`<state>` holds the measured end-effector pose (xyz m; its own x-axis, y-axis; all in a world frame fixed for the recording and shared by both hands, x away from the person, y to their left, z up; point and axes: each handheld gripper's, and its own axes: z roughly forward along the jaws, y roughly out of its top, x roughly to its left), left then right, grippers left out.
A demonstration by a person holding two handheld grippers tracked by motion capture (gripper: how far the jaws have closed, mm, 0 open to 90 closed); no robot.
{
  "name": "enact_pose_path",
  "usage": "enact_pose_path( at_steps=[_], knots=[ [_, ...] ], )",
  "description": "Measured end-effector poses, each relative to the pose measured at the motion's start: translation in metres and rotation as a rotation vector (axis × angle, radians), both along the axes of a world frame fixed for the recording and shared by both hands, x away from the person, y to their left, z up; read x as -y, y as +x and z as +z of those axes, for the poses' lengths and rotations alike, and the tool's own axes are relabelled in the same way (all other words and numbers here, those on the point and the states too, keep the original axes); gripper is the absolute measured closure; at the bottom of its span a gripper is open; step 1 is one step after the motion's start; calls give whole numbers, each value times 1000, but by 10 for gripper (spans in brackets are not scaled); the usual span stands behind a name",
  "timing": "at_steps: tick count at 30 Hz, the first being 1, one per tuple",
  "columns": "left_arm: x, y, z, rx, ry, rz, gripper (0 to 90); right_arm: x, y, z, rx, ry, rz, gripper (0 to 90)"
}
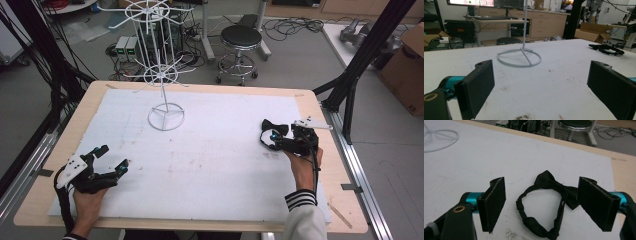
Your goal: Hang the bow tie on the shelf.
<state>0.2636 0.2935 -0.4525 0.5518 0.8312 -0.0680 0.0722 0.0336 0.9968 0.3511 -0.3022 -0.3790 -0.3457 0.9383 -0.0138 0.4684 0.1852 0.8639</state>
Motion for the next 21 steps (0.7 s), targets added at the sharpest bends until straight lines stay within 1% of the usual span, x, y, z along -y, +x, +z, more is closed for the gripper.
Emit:
enact_pose_path(
  at_steps=[2,3,4,5,6,8,11,12,13,14,16,18,21],
  knots=[
    [0,0,0,0,-1,0,78,2,4,-1,2,19,-11,240],
    [0,0,0,0,-1,0,77,2,6,-2,-9,36,-21,241],
    [0,0,0,0,-2,0,78,3,10,-4,-56,25,-30,241],
    [0,0,0,-1,-1,0,78,3,10,-4,-56,25,-30,241],
    [0,0,0,0,-2,0,78,3,13,-4,-74,15,-27,241],
    [0,0,0,0,-2,-1,77,2,17,-4,-85,-4,-15,241],
    [0,0,0,-3,-5,-1,77,2,24,-3,-118,-12,-21,242],
    [0,0,0,-3,-5,0,77,2,27,-3,-126,-24,-28,254],
    [0,0,0,-3,-7,0,78,2,29,-2,-129,-21,-30,288],
    [0,0,0,-3,-5,-1,78,2,31,-2,-132,-19,-26,301],
    [0,0,0,-3,-5,0,77,2,36,-4,-151,-35,-28,317],
    [0,0,0,-3,-4,0,78,4,40,-6,-168,-41,-25,376],
    [0,0,0,-3,-5,1,78,7,45,-9,-200,-29,-36,425]
  ],
)
